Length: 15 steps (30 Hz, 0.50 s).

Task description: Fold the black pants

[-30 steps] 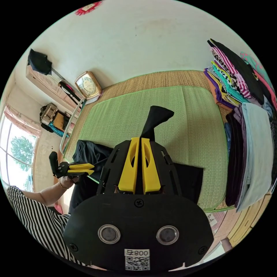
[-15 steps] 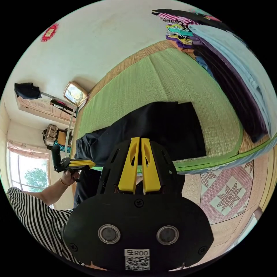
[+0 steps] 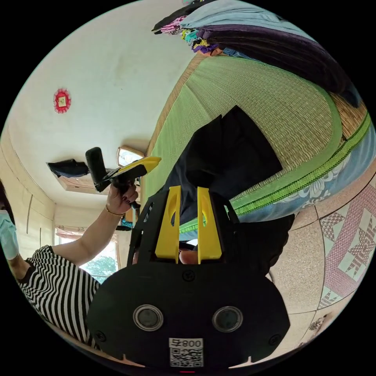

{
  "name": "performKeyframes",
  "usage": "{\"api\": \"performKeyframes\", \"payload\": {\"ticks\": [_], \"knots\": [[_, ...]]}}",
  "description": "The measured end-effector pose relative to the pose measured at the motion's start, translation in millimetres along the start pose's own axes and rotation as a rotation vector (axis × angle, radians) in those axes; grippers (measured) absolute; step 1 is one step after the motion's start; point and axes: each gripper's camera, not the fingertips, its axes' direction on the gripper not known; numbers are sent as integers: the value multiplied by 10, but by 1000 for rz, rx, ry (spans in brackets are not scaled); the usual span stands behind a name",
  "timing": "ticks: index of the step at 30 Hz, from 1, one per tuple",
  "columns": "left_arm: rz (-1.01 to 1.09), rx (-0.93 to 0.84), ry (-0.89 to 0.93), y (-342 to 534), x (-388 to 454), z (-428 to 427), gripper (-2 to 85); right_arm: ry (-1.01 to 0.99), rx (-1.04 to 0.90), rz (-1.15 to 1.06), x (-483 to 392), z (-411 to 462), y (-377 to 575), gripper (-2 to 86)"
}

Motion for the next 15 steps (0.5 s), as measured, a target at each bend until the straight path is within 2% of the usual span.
{"api": "performKeyframes", "payload": {"ticks": [3,8,15], "knots": [[55,-69,-42,-464,-3,383,67,-59,69,47,-11,-368,-13,74],[126,-180,-135,-989,-42,1036,71,-104,76,113,-73,-745,-116,79],[153,-271,-135,-1237,-139,1631,44,-129,27,162,-191,-1009,-204,50]]}}
